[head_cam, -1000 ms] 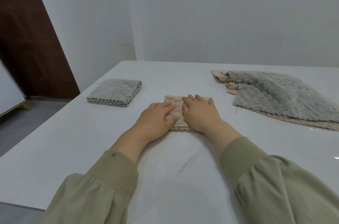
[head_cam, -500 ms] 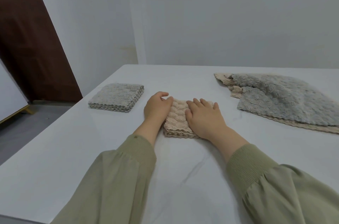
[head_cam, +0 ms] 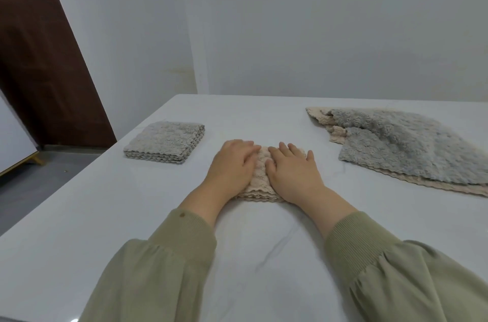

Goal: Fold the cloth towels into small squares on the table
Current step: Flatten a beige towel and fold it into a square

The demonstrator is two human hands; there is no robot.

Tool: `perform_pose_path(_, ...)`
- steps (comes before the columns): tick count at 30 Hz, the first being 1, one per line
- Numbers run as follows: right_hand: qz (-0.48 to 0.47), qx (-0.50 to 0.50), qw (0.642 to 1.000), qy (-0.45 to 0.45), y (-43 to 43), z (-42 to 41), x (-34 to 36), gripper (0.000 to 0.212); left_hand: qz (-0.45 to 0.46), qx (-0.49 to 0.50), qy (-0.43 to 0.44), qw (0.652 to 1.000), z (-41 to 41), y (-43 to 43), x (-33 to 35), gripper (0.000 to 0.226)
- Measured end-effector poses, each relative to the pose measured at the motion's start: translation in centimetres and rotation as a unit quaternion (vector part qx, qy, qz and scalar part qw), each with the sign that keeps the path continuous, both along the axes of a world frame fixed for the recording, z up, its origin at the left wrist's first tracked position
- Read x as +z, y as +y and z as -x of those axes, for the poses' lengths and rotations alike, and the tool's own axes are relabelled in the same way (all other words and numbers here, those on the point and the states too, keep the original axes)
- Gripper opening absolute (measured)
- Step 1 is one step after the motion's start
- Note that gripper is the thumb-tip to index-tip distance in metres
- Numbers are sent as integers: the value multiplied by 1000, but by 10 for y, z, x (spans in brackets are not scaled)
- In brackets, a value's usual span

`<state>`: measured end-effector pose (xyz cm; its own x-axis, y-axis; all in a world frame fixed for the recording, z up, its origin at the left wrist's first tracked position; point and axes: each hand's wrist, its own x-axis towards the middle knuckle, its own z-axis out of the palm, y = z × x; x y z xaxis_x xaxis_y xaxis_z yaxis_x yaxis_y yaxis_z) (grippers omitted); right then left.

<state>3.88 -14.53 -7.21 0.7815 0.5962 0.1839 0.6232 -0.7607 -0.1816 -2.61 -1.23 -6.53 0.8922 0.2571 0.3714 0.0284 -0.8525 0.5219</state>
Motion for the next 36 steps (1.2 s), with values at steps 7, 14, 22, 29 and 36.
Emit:
perform_pose_path(7, 3, -44, 995, 93, -13, -12, 4, 53, -114, -14, 214, 970, 9, -3, -7, 49)
perform_pose_path(14, -129, -23, 991, -14, -27, 9, 12, 54, 30, -38, 84, 995, 18, 4, -9, 46)
perform_pose_path(22, 7, 53, 999, 6, -38, 30, -6, 66, 205, -19, 15, 978, 15, 5, 0, 29)
perform_pose_path(29, -3, 52, 999, 10, -15, -11, -5, 64, 170, 74, -13, 983, -12, 23, 1, 30)
perform_pose_path(36, -28, 26, 999, 19, 23, -83, -4, 64, -39, 125, 99, 986, -67, 47, -7, 35)
